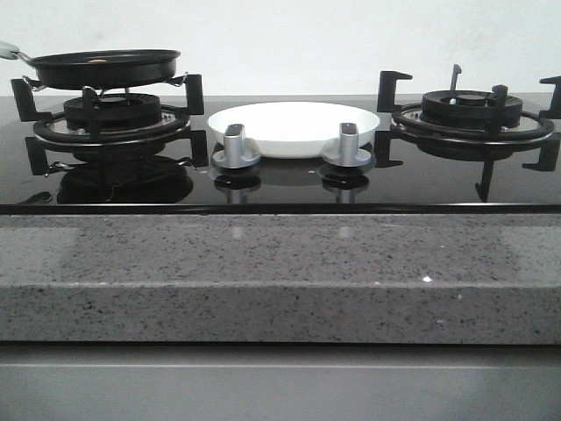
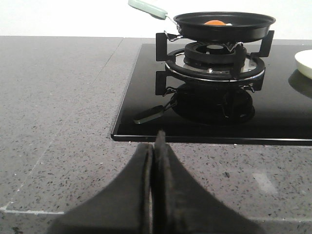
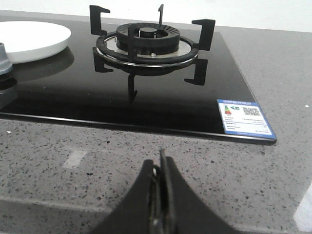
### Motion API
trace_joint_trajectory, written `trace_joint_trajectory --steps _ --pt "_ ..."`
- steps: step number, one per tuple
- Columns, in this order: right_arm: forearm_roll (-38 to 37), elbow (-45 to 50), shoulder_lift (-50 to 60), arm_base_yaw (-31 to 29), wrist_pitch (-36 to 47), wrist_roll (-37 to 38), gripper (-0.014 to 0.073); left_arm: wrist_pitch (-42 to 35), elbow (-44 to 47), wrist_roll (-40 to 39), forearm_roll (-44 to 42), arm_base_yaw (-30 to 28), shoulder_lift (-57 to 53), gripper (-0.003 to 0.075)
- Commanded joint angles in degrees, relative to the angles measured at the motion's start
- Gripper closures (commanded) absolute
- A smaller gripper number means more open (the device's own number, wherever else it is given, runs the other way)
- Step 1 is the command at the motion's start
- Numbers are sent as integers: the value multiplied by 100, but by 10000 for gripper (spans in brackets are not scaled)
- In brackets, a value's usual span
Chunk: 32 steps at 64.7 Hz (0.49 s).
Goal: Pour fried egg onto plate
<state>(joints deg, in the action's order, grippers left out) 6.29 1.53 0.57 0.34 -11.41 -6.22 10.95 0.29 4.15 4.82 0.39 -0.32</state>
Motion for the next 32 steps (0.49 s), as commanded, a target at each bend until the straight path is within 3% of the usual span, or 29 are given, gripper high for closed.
trace_joint_trajectory --steps 1,32 --pt "22 -22 112 -45 488 -23 662 -488 34 -40 64 -1 -109 739" --pt "22 -22 112 -45 488 -23 662 -555 34 -40 64 -1 -109 739"
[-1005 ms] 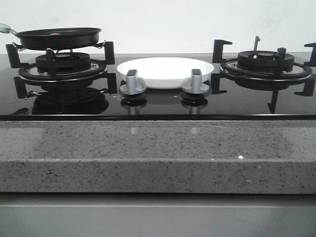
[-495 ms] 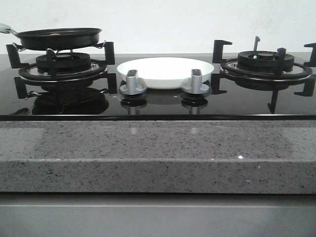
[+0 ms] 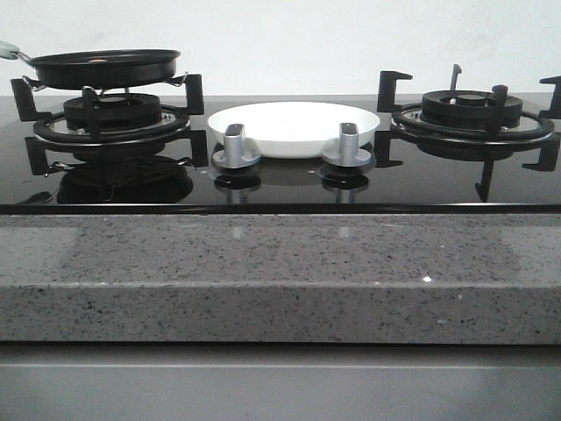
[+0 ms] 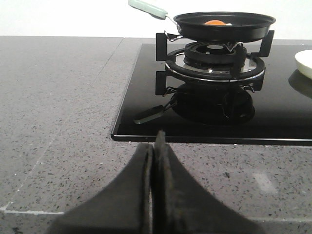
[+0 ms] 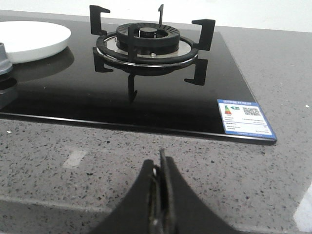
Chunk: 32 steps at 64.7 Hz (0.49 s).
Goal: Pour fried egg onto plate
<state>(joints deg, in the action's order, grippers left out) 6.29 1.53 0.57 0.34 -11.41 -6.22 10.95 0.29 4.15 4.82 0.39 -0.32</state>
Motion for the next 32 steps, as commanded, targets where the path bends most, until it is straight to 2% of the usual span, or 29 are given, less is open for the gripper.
trace_joint_trajectory --steps 1,18,23,32 --pt "22 -22 112 -45 488 -23 662 -574 34 -40 64 -1 -109 739" --pt "22 -216 112 -45 807 -23 662 -1595 -137 -40 401 -1 -95 740" --pt "16 -554 112 -45 602 -23 662 -1335 -515 -40 611 -1 1 740" --pt "16 -1281 -132 -45 -37 -23 661 -400 -1449 -40 615 -1 568 740"
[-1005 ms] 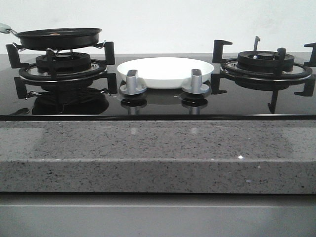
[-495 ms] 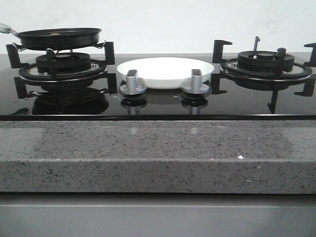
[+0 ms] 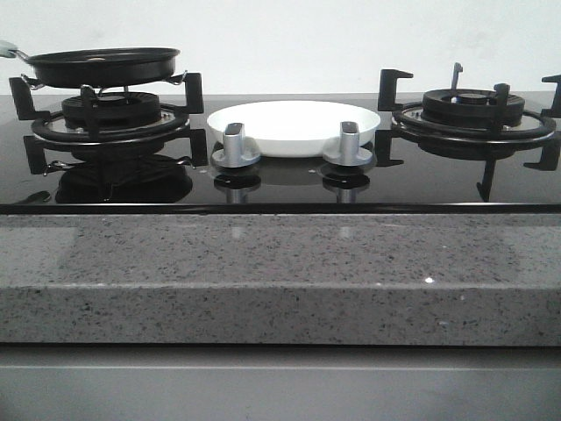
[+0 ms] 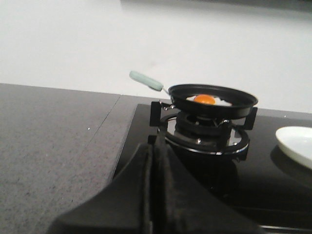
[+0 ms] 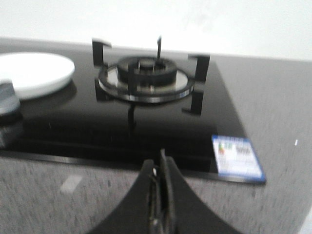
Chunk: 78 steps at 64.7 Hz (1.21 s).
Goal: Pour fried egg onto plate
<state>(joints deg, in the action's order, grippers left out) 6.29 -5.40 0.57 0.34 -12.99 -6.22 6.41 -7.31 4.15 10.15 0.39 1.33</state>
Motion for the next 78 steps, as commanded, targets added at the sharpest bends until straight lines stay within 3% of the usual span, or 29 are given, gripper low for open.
trace_joint_trajectory --steps 1,6,17,35,41,50,55,61,78 --pt "16 -671 -183 -45 53 -23 661 201 -791 -40 72 -1 539 740" --pt "12 -1129 -536 -45 -163 -23 661 505 -1293 -40 -53 -1 1110 740" --pt "12 -1913 -1535 -45 -200 -23 661 418 -2042 -40 -315 -1 2263 740" --pt "18 -2373 -2413 -45 74 -23 654 80 -2279 -40 -315 -1 2768 720" --pt "18 -2373 -2418 -45 180 -23 568 -161 -2279 -40 -315 -1 2768 603" --pt "18 -2373 -2418 -45 187 -23 260 -240 -2279 -40 -315 -1 2778 219" --pt "18 -2373 -2418 -45 206 -23 111 -240 -2279 -40 -315 -1 2780 92" --pt "18 -2373 -2418 -45 220 -23 31 -228 -2279 -40 -315 -1 2789 58" --pt "37 -2386 -2532 -45 505 -23 32 -228 -2279 -40 -315 -1 2789 59"
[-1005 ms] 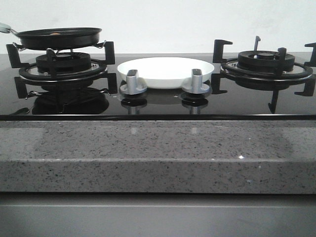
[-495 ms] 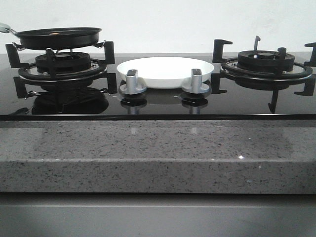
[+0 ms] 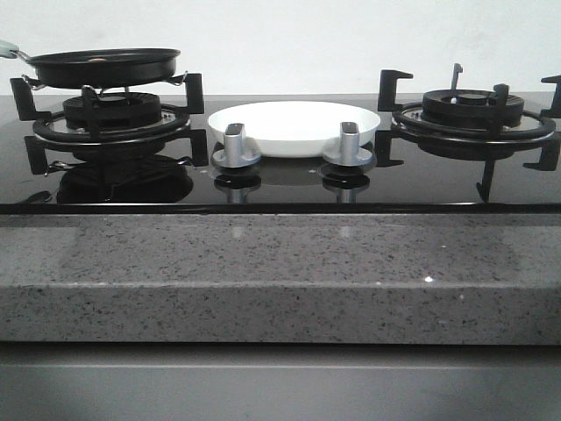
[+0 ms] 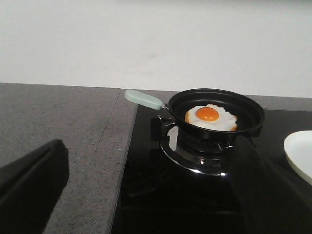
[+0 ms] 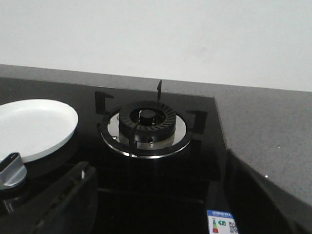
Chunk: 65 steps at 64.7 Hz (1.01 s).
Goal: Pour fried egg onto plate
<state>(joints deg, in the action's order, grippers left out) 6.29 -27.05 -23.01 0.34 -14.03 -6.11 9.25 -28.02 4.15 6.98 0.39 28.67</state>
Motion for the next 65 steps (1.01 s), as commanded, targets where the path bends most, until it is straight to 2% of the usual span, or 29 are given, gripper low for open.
trace_joint_trajectory --steps 1,13,32,43,50,65 --pt "37 -240 -207 -45 590 -35 32 -513 -208 -40 2 -1 56 59" --pt "91 -1095 -1260 2 -57 -35 32 -513 -208 -40 2 -1 56 59" --pt "171 -3076 -3516 746 -1123 -64 37 -585 -208 -40 2 -1 56 59" --pt "171 -4389 -4795 1125 -1777 -156 138 -612 -208 -40 2 -1 56 59" --pt "171 -5245 -5541 1161 -2241 -318 158 -612 -208 -40 2 -1 56 59" --pt "203 -7553 -7067 1161 -4164 -849 160 -612 -208 -40 2 -1 56 59"
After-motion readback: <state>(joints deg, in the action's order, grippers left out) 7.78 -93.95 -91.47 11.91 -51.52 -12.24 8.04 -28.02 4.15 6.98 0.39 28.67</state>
